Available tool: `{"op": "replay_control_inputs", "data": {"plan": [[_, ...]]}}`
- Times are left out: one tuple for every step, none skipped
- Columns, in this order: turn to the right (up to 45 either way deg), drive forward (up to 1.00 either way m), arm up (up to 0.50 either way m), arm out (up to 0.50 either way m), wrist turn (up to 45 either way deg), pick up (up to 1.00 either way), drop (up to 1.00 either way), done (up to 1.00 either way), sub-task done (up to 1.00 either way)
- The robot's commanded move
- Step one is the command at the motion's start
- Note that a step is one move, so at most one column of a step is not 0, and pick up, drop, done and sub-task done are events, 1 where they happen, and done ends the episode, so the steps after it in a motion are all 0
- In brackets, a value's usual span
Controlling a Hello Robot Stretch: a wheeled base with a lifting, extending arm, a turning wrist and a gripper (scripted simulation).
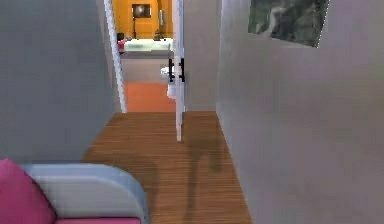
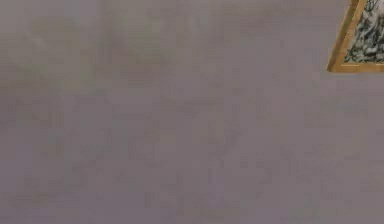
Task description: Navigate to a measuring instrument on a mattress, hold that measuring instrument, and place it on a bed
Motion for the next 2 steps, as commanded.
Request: {"op": "replay_control_inputs", "data": {"plan": [[0.0,1.0,0.0,0.0,0.0,0.0,0.0,0.0,0.0],[-9.0,0.0,0.0,0.0,0.0,0.0,0.0,0.0,0.0]]}}
